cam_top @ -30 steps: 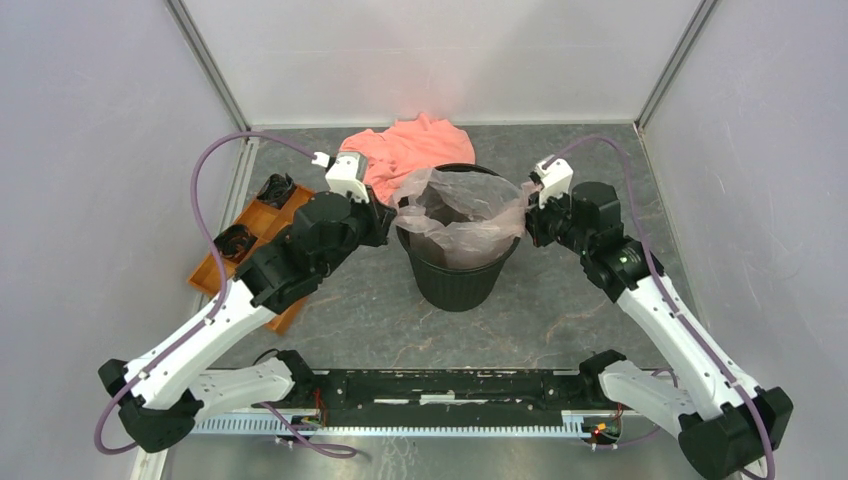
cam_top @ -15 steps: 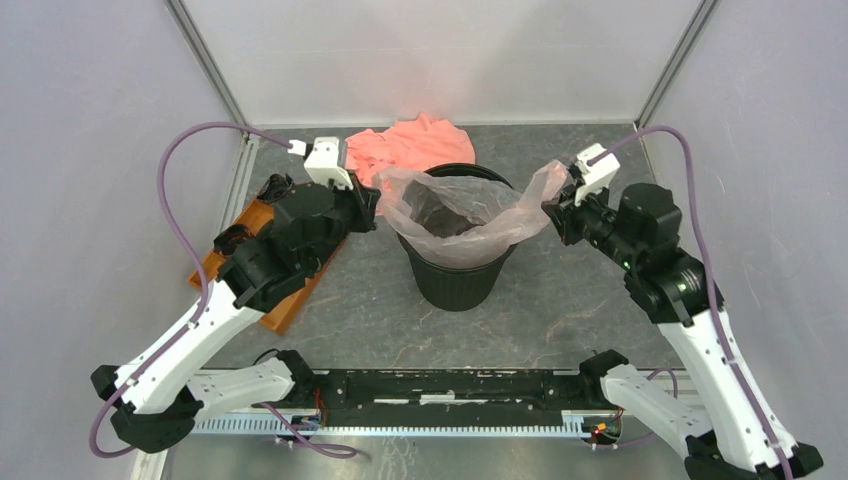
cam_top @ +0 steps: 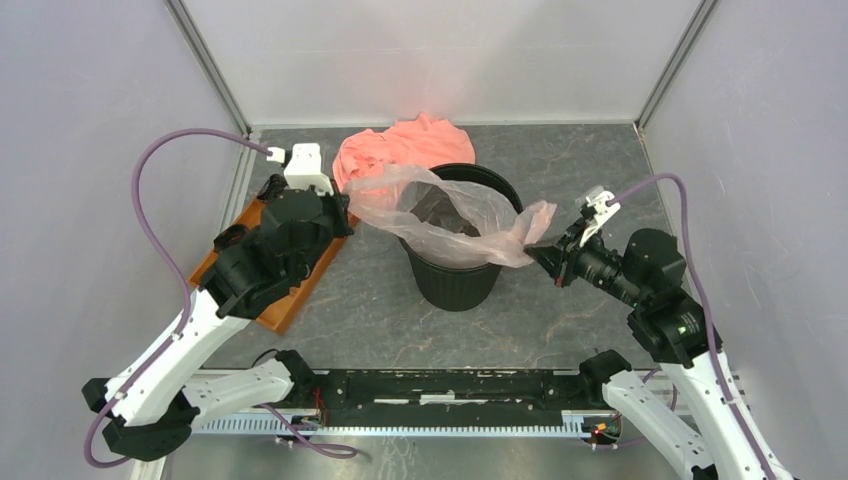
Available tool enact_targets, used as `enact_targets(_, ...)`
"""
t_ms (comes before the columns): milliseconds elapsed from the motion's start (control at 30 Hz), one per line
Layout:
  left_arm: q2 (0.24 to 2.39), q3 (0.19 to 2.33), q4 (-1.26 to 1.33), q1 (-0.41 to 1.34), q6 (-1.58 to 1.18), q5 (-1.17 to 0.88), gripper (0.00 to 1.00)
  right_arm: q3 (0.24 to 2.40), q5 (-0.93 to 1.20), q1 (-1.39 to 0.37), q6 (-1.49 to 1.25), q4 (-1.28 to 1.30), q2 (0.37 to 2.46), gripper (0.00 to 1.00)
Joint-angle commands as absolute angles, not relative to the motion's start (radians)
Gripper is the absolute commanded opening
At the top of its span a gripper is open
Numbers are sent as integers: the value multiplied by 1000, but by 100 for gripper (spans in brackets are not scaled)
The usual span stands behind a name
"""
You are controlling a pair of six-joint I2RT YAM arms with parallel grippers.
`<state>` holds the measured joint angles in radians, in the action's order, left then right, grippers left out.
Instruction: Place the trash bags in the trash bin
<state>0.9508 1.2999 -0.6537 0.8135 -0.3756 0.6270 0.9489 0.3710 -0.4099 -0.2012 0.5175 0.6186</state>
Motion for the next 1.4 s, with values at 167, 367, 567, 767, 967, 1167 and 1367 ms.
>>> enact_targets(167,877,1220,-743,809,-459,701,2,868,465,-408,-291,545,532,1)
enact_targets(367,859,1205,-782,808,-480,737,2,820,469,-409,-279,578,506,1)
enact_targets(567,835,1122,-801,808,-531,717,2,753,420,-409,-278,609,483,1)
enact_targets(767,852,1042,-756,808,-548,688,2,670,378,-408,-296,562,472,1)
enact_targets(967,910,980,-668,801,-537,682,2,586,272,-409,-309,432,491,1)
enact_targets(1167,960,940,-600,767,-516,624,2,578,184,-409,-241,389,514,9)
enact_targets(1367,988,933,-506,736,-496,518,2,568,94,-408,-140,350,532,22)
